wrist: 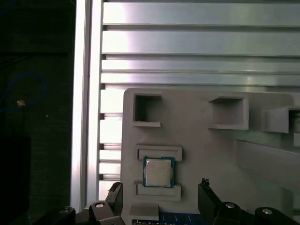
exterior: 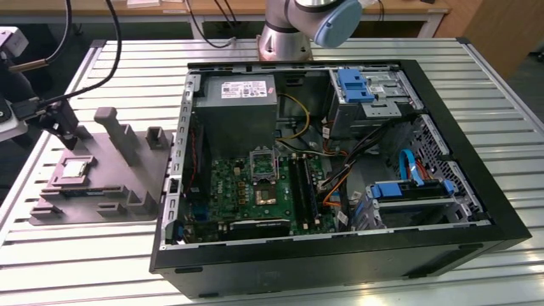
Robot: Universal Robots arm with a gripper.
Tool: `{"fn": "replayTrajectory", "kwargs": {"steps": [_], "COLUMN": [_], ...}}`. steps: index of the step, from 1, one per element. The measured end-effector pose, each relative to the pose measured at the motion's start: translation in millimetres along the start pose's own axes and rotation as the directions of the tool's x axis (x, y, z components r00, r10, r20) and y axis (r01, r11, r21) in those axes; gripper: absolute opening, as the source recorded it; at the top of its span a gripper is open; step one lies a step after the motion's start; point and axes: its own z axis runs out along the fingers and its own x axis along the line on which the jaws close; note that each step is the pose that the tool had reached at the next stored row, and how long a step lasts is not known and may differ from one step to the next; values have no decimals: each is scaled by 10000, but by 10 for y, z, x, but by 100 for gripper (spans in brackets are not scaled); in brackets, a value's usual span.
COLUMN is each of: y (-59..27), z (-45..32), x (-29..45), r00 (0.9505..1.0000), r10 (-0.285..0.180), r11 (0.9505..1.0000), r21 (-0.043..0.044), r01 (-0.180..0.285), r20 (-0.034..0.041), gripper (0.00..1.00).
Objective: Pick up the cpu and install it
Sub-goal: 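Pick up the cpu and move it towards the insertion slot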
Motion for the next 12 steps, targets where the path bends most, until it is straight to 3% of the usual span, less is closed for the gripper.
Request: {"fn": "replayTrajectory", "kwargs": {"steps": [12], "y": [-20], "z": [217], "x": [-4], "r00": [10000], "r10": [24], "r11": [10000], "r21": [0], "r01": [-24], "r20": [0], "gripper": [73]}}
